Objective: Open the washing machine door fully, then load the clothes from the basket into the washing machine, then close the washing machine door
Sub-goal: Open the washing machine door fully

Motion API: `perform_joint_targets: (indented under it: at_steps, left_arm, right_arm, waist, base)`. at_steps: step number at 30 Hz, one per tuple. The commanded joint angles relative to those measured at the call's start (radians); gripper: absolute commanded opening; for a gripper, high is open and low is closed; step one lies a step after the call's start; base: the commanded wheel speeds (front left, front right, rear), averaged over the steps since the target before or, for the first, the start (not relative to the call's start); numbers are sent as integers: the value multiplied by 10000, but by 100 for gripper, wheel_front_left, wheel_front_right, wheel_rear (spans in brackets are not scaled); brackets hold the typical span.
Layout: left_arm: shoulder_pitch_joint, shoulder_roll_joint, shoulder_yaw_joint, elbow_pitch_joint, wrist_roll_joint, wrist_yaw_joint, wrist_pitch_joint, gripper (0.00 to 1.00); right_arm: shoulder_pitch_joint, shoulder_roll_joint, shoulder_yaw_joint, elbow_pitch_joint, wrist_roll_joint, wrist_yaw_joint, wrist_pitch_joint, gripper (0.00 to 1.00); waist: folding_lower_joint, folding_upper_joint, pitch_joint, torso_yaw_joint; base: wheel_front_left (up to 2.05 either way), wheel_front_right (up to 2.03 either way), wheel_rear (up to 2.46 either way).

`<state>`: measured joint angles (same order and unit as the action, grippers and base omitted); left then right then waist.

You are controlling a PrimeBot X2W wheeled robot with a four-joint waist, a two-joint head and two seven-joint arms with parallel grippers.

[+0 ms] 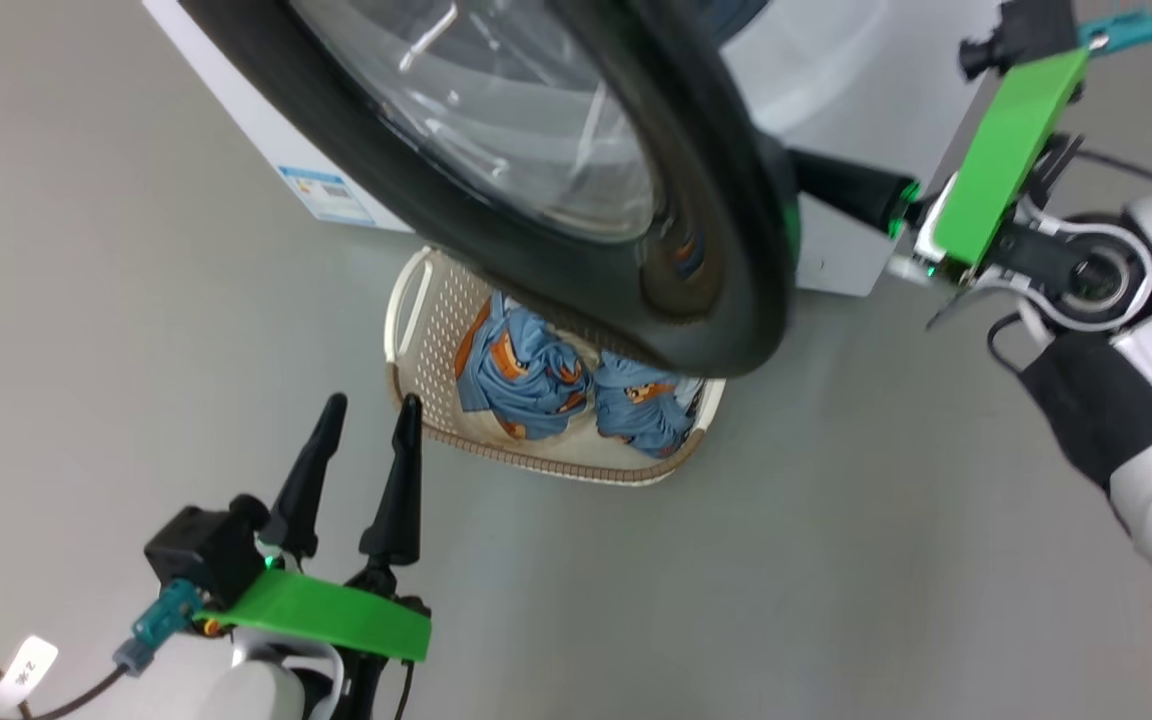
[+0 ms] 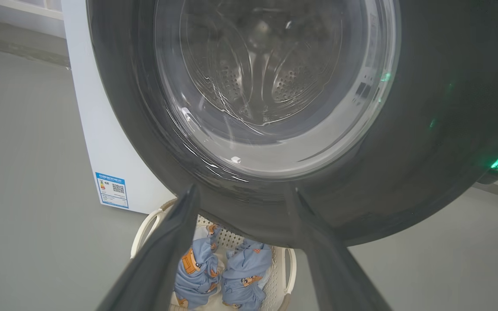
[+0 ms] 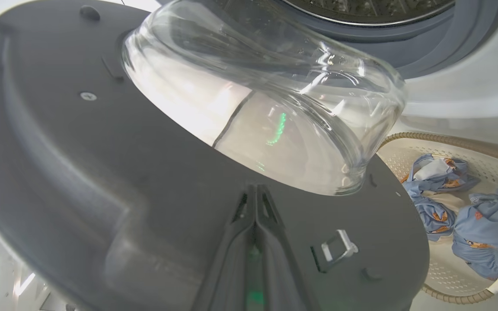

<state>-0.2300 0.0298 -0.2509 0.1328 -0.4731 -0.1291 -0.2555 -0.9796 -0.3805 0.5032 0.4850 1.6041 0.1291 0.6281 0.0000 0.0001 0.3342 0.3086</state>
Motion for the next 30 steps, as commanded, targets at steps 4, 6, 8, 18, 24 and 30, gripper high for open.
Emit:
perform_joint_targets:
  at_steps: [4,6,8,18,24,30]
  left_arm:
    - [291,204,423,-139,161,-16,-63,100]
    - [371,204,448,-142,184,-16,-63,100]
    - [423,204,436,-137,195,-16,-63,100]
    - [687,204,540,-168,264,-16,-63,100]
    - [818,204,564,-164,275,-16,-63,100]
    - [860,204,582,-185,256,-16,-63,100]
  right_arm:
    - [707,368,134,-657,62,16,129,0]
    - [931,478,175,-782,89,16,171,0]
    - [1129,567,212,-894,100,16,219,0]
    - [1984,1028,472,-1458,29,16,468,0]
    - [2288,1307,689,-1696,-25,16,648,0]
    - [2511,1662,930,-1921,-101,16,810,0]
  waist:
    - [0,-1,-519,-120]
    - [0,-1,-621,-113]
    - [0,-1,-710,-77]
    - [0,-1,-1046,208]
    - [0,-1,-1187,372]
    - [0,-1,-1257,553]
  base:
    - [0,0,0]
    - [0,0,0]
    - [0,0,0]
    - [0,0,0]
    - [0,0,0]
    - [0,0,0]
